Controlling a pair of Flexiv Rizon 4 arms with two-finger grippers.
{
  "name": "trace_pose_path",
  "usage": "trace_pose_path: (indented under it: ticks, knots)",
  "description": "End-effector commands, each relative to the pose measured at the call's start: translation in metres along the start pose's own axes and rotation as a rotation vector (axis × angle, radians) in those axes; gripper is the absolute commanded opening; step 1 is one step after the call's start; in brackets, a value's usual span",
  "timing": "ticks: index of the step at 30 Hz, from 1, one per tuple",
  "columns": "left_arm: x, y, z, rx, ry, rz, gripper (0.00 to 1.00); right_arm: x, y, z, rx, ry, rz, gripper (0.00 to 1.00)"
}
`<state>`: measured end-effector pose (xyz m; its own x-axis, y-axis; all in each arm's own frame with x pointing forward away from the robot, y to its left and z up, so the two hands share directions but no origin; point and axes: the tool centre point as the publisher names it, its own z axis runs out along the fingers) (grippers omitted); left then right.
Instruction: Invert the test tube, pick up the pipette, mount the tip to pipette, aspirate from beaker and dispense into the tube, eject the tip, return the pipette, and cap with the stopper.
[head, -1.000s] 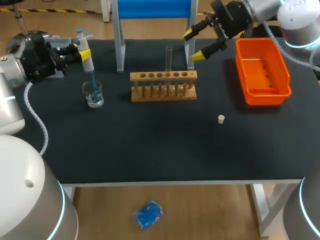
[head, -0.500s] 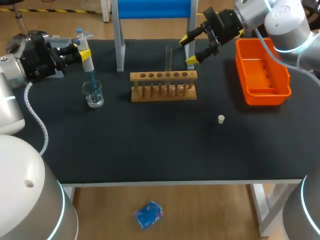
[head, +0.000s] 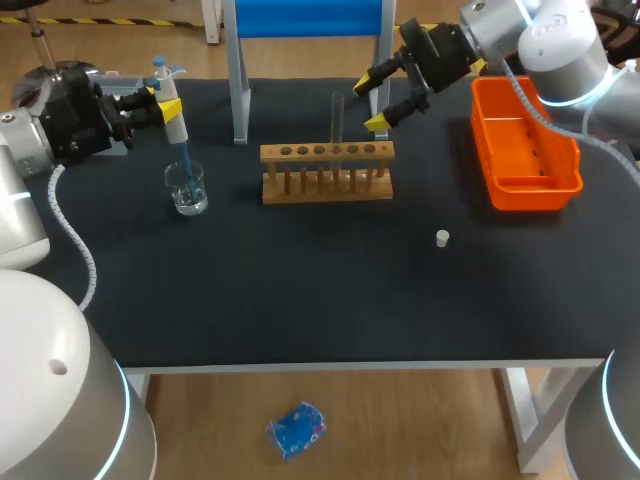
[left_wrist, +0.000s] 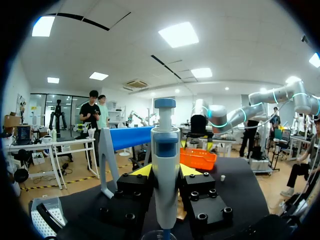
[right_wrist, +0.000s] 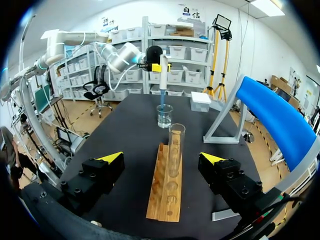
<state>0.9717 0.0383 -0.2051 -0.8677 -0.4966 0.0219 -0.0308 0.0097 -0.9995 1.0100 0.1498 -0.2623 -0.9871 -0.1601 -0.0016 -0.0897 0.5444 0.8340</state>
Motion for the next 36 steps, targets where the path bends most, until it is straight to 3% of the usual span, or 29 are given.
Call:
trace_pose_path:
  ticks: [1,36]
  knots:
    - [0.0001,-0.0003,0.0,0.0,0.0,0.0,0.0,-0.0052,-0.0018,0.0022,0.003,0.004,0.002,1.0]
    - [0.0016,-0.0016,-0.003,-0.009,-0.004,0.003,0.0,-0.0065,-0.0012,0.0016,0.027,-0.015,0.001,1.0]
